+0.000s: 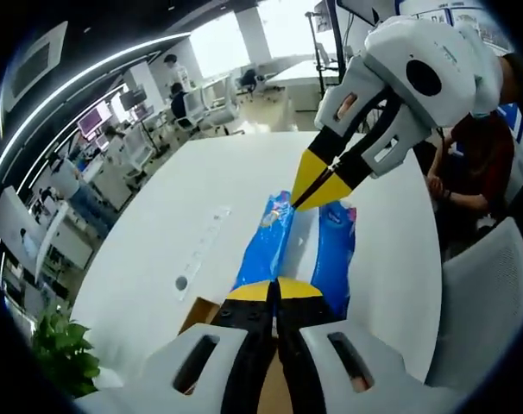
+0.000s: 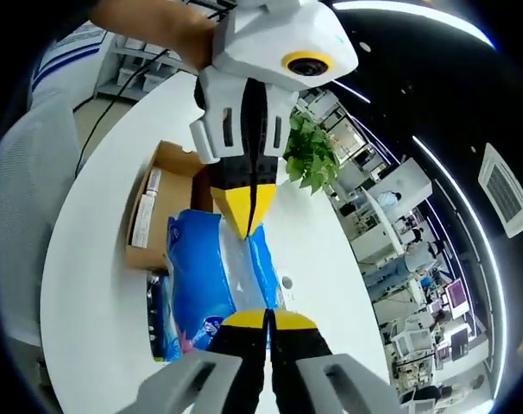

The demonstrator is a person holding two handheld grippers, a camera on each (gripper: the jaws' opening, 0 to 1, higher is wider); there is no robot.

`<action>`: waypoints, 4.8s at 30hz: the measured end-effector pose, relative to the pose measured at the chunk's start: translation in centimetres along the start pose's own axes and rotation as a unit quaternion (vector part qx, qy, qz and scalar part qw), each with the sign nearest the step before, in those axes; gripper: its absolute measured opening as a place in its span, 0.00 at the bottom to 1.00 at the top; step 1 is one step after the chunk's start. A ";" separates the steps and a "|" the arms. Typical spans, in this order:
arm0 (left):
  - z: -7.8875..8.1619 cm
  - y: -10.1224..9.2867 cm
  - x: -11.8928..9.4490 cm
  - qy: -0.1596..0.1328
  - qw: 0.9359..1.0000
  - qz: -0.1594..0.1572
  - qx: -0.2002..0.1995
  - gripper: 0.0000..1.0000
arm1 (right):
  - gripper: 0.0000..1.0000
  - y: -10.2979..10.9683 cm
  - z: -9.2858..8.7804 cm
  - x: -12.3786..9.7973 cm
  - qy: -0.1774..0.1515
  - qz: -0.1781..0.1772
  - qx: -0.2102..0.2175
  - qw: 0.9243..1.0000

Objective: Operate the shoe box by opening the lid, removing the specified soft item, and placing it in the target area until the item is outside and the box remains undamaged.

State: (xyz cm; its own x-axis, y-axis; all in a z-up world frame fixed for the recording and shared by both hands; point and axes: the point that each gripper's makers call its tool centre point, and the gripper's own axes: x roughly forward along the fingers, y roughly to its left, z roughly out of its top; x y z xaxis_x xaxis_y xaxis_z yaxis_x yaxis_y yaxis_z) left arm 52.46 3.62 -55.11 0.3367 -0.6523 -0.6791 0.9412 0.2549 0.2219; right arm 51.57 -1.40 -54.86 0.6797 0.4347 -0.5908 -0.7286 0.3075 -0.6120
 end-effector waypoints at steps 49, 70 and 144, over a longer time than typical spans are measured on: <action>2.3 -8.2 16.4 0.020 0.995 -0.098 -0.010 0.00 | 0.00 3.7 -17.9 -0.3 0.110 0.031 0.009 0.993; -0.9 -10.3 20.5 0.040 0.992 -0.117 -0.023 0.00 | 0.00 7.1 -21.7 1.8 0.131 0.065 0.021 0.989; 0.7 -9.6 11.6 -0.089 0.989 -0.091 -0.074 0.76 | 0.99 9.6 -17.5 -1.4 0.077 0.025 0.311 0.947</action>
State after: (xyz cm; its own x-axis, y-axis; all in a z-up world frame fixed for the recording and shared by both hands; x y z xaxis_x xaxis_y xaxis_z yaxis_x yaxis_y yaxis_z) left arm 47.30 -6.87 -64.62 0.1744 -0.8090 -0.5614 0.9767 0.2145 -0.0056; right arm 45.09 -13.87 -69.14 0.6127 0.3473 -0.7100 -0.6363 0.7495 -0.1825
